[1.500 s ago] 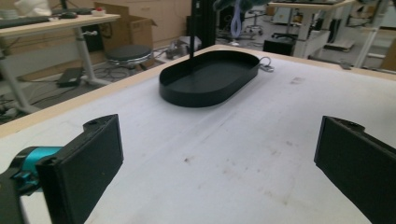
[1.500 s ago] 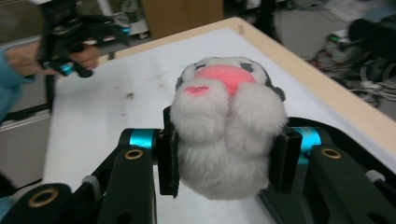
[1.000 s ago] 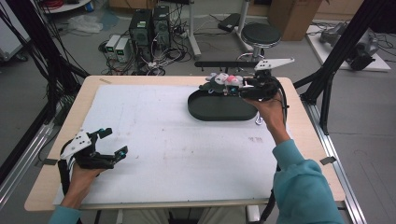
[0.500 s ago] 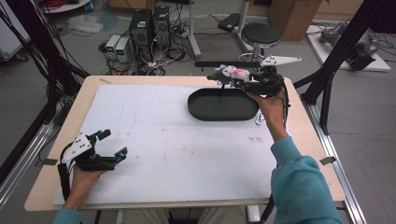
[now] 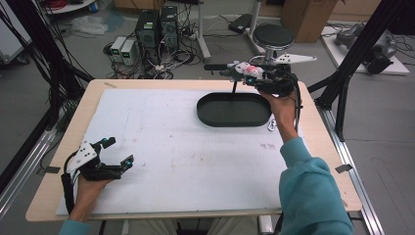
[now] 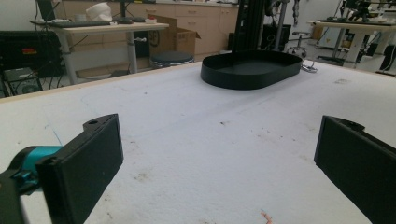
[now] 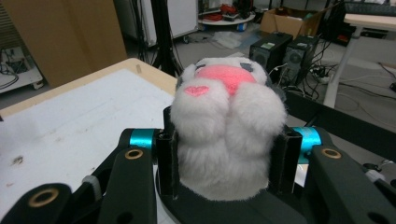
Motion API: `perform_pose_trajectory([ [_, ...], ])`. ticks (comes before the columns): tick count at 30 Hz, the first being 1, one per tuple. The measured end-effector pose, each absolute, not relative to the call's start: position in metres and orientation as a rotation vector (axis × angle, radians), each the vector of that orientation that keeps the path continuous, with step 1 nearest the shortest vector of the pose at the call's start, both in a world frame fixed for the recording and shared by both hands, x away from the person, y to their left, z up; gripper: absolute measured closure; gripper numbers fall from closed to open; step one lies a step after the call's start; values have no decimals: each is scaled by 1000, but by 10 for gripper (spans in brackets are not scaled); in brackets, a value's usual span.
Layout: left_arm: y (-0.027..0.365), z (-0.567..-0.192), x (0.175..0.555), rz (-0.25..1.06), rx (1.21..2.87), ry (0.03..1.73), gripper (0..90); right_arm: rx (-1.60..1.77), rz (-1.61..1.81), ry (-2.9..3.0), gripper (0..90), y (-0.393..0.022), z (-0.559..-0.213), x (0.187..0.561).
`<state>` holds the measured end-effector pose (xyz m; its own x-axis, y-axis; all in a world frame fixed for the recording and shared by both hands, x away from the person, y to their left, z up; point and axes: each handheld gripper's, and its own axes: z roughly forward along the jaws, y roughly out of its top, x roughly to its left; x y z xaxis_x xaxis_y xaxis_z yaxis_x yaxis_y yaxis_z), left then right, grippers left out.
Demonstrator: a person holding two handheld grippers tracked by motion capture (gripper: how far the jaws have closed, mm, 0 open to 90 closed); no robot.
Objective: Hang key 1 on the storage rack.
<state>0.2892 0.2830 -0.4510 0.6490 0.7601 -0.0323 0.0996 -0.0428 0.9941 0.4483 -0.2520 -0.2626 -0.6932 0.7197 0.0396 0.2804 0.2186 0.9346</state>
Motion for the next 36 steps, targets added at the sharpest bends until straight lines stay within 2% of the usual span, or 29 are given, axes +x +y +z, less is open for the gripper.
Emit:
perform_pose_trajectory([
  [36,284,-455,284,657,1505,734,17,957,1475,2030,554,-242,-270,464],
])
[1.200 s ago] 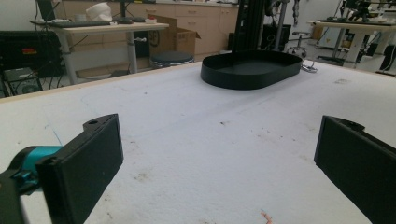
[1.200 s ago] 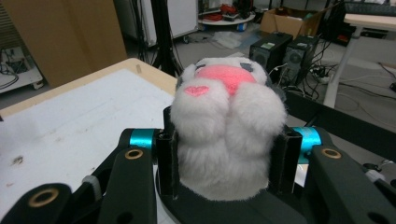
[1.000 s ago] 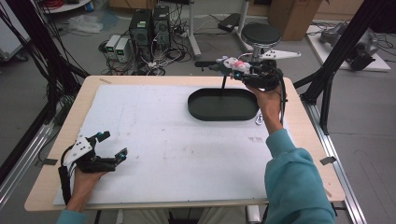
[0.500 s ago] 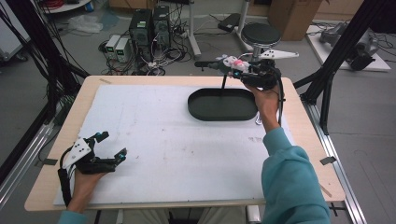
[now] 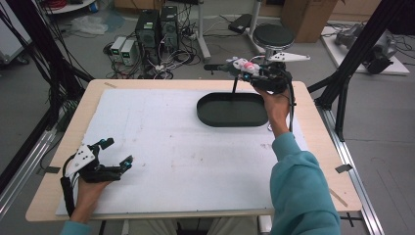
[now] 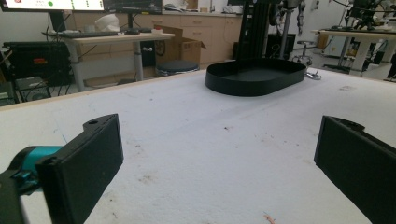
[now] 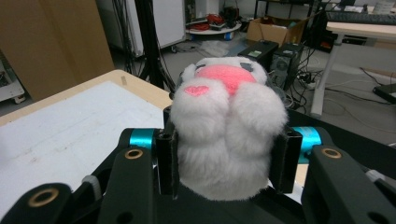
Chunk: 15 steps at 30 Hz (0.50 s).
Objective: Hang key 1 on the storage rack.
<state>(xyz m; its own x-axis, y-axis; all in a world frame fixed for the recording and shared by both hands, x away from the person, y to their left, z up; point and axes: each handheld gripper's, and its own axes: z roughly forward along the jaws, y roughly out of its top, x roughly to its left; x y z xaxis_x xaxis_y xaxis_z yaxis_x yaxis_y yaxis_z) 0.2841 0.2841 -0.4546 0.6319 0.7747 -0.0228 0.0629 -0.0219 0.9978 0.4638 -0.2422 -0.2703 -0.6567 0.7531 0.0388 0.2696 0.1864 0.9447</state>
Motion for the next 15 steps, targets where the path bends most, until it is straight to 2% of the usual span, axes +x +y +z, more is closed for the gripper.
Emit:
perform_pose_trajectory([
  [15,284,-455,284,658,1506,729,17,992,1386,2066,552,-249,-272,461],
])
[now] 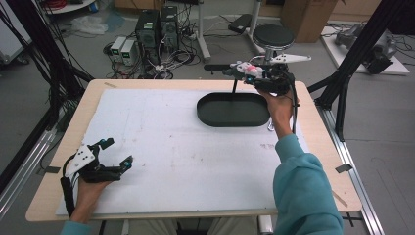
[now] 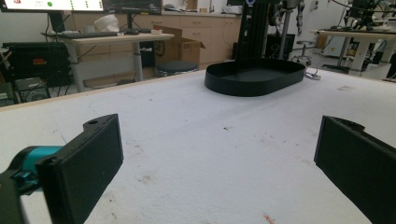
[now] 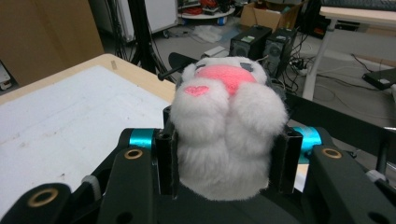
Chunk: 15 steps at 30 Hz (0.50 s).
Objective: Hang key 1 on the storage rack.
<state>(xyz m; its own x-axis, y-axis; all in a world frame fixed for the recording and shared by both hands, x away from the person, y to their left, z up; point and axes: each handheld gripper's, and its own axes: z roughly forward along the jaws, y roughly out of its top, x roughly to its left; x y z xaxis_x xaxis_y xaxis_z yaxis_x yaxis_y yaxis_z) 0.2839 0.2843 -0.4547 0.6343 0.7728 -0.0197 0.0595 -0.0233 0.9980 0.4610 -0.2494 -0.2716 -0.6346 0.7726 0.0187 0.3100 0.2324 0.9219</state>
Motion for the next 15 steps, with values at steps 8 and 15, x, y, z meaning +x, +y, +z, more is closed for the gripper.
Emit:
perform_pose_trajectory([
  [8,284,-455,284,661,1506,728,17,988,1347,2077,552,-252,-276,456],
  [15,284,-455,284,662,1506,728,17,989,1352,2085,552,-257,-285,453],
])
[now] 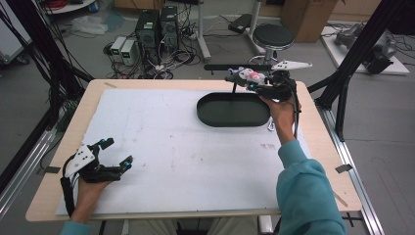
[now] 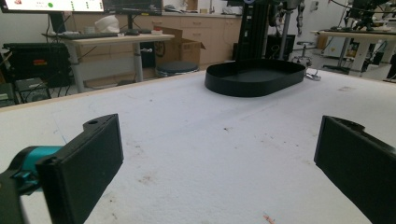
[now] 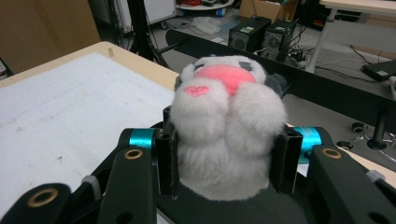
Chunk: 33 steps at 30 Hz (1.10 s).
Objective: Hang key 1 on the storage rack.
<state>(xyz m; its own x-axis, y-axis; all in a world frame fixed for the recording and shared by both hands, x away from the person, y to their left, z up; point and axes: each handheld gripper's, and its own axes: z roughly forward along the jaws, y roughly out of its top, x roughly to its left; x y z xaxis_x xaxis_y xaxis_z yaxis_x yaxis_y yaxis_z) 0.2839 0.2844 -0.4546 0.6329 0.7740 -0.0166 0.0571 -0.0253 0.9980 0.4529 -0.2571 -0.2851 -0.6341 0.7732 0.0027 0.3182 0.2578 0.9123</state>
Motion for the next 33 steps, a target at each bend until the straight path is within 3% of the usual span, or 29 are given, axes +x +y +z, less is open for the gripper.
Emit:
perform_pose_trajectory([
  [33,284,-455,283,667,1500,727,17,1039,1325,2121,550,-245,-321,468],
])
